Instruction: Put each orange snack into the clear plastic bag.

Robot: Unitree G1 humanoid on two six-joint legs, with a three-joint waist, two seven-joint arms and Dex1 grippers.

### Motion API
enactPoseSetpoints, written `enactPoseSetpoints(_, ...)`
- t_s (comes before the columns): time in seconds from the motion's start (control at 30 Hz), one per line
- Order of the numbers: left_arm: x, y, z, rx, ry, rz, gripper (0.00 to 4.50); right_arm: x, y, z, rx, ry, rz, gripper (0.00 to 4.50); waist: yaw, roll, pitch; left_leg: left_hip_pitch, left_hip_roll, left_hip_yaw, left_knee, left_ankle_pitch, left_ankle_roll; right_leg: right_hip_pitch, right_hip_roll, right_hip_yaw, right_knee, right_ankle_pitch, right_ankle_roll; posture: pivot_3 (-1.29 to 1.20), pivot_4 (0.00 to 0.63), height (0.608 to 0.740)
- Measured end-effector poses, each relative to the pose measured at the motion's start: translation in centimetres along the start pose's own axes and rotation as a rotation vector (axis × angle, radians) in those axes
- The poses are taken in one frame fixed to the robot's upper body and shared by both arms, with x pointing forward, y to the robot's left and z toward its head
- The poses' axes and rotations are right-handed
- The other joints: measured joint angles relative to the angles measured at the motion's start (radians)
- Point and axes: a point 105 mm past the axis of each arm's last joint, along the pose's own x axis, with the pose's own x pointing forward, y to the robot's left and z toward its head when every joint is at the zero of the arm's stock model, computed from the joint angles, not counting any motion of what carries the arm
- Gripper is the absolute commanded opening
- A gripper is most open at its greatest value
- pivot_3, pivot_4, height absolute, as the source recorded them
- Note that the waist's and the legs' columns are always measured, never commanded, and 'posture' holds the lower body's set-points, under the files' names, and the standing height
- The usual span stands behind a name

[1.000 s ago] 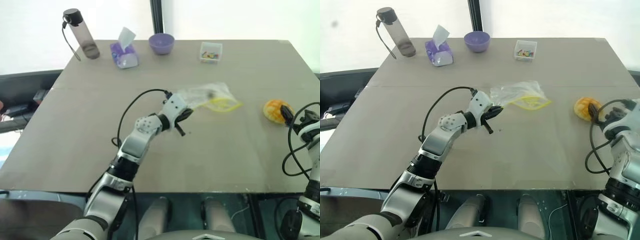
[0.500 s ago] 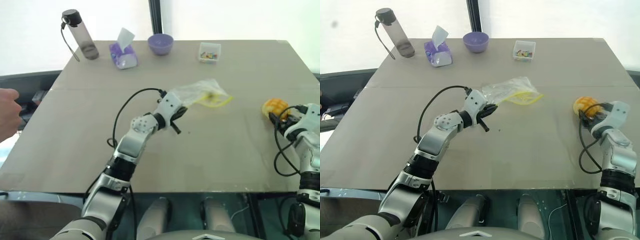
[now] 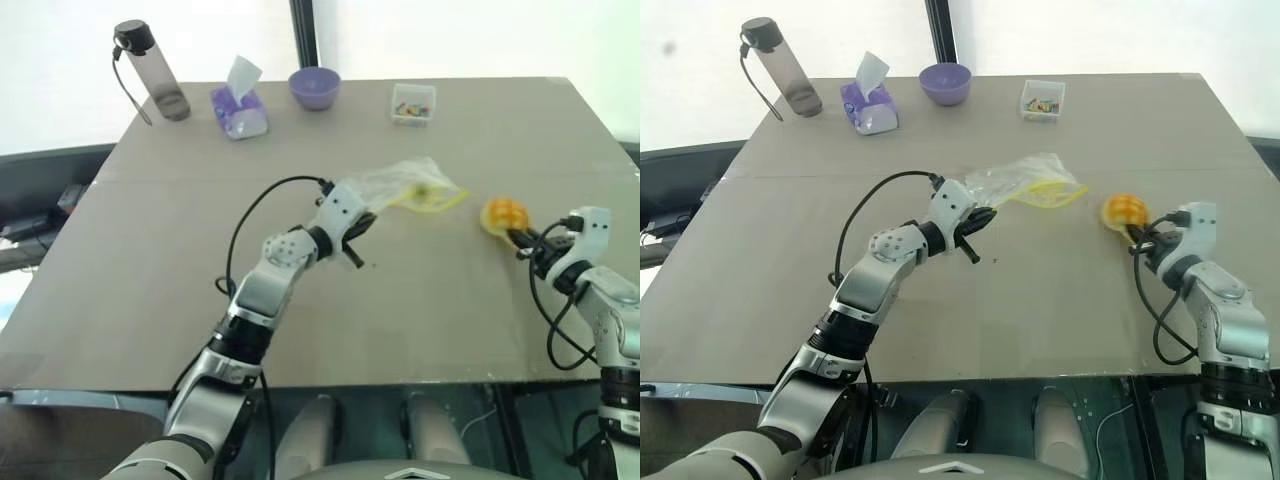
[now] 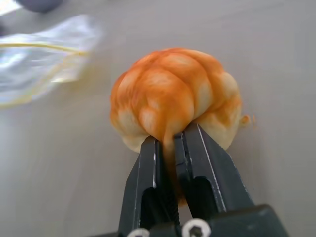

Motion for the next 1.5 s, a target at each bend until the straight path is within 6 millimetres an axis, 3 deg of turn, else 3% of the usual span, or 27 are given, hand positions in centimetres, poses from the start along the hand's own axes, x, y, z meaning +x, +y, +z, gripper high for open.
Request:
enactPoseSetpoints(0.13,0.0,0.0,-0.1,0.000,0.003,-0.002,0.00,-0.5,4.0,3.1,-0.045,-0.062,0.172,0.05,0.006,0.000,0.000,-0.001,0.000,-0.002,0.000,0.000,0.000,0.000,0.000,-0.002,-0.001,0.000,0.000,0.00,0.150,0.740)
enactPoseSetpoints(0.3,0.1,-0.1,0.0,0.011,-0.003,-0.011,0.00,0.1,7.1,2.2,-0.032,-0.012,0.266,0.05,0.009,0.000,0.000,-0.001,0.000,-0.002,0.000,0.000,0.000,0.000,0.000,-0.002,-0.001,0.000,0.000,0.00,0.150,0.740)
enactPoseSetpoints(0.63,0.2,-0.3,0.0,0.015,-0.005,-0.012,0.00,0.5,7.1,2.0,-0.056,0.009,0.247,0.05,0.013,0.000,0.000,-0.002,-0.001,-0.002,0.000,0.000,0.000,0.000,0.000,-0.003,-0.001,0.000,0.000,0.00,0.150,0.740)
enactPoseSetpoints(0.83,0.2,-0.4,0.1,0.019,-0.010,-0.018,0.00,1.0,6.0,1.7,-0.048,0.029,0.191,0.05,0.018,0.000,0.000,-0.002,-0.001,-0.002,0.000,0.000,0.000,0.000,0.000,-0.003,-0.001,0.000,0.000,0.00,0.150,0.740)
enactPoseSetpoints(1.03,0.4,-2.7,0.4,0.066,-0.038,-0.150,0.00,2.5,4.9,1.3,-0.006,0.052,0.147,0.05,0.023,0.000,0.000,-0.002,-0.001,-0.002,0.000,0.000,0.000,0.000,0.000,-0.003,-0.001,0.000,0.000,0.00,0.150,0.740)
enactPoseSetpoints(1.23,-0.1,-4.7,-0.1,0.053,-0.038,-0.288,0.00,3.3,6.1,2.2,0.000,0.033,0.209,0.05,0.023,0.000,0.000,-0.002,-0.001,-0.002,0.000,0.000,0.000,-0.001,0.000,-0.003,-0.001,0.000,0.000,0.00,0.150,0.740)
enactPoseSetpoints(1.5,-0.4,-3.6,-0.1,0.122,-0.030,-0.297,0.00,2.8,7.3,1.9,-0.006,0.064,0.327,0.05,0.024,0.000,0.000,-0.003,-0.001,-0.003,0.000,0.000,0.000,-0.001,0.000,-0.004,-0.002,0.000,0.000,0.00,0.150,0.740)
